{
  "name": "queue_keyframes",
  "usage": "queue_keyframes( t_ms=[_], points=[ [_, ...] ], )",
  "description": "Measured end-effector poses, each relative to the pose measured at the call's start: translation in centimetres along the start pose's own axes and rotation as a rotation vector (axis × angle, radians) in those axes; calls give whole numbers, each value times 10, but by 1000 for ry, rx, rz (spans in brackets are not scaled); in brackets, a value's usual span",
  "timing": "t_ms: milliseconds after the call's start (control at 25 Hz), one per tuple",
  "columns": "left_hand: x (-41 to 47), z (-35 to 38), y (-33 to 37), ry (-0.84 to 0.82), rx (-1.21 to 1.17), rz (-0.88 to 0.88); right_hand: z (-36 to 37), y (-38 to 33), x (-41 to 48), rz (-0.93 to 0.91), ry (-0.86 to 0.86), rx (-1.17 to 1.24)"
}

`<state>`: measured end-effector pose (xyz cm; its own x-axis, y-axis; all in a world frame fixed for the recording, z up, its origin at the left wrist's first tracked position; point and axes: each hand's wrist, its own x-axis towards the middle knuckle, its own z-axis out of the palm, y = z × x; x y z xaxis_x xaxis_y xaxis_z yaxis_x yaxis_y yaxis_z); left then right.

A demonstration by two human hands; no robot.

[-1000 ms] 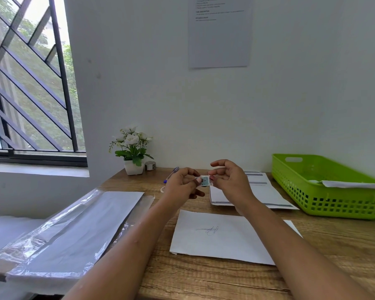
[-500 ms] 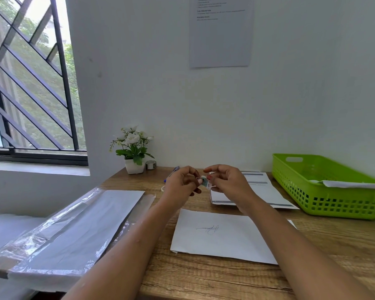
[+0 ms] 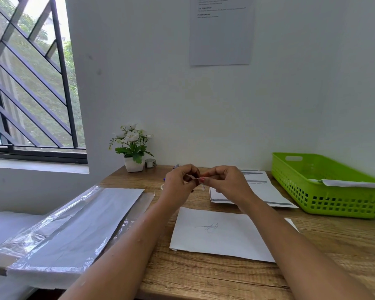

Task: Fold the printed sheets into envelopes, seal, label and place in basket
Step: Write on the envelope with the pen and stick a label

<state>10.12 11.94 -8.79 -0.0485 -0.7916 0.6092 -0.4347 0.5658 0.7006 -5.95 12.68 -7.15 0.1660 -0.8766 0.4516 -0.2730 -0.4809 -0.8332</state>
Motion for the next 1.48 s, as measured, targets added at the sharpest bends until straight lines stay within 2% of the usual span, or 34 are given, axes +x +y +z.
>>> queue_keyframes(
  t_ms=[160, 440, 720, 920, 1080, 1160, 1280, 1480],
  points=[
    [0, 1, 1, 5, 88, 46, 0, 4, 4, 7, 63, -113],
    [-1, 4, 3, -7, 162, 108, 1, 8, 5, 73, 83, -143],
    [-2, 7, 2, -48, 203, 162, 2, 14, 8, 259, 157, -63],
    [-1, 8, 4, -73, 154, 169, -2, 17, 11, 399, 242, 97],
    [1, 0, -2, 17, 114, 24, -5, 19, 11, 395, 277, 194],
    [2, -10, -9, 117, 191, -84, -4, 17, 10, 368, 244, 219],
    [3, -25, -21, 244, 364, -150, 0, 15, 9, 343, 205, 214],
    [6, -30, -39, 101, 578, -312, 2, 15, 7, 312, 204, 165]
  ],
)
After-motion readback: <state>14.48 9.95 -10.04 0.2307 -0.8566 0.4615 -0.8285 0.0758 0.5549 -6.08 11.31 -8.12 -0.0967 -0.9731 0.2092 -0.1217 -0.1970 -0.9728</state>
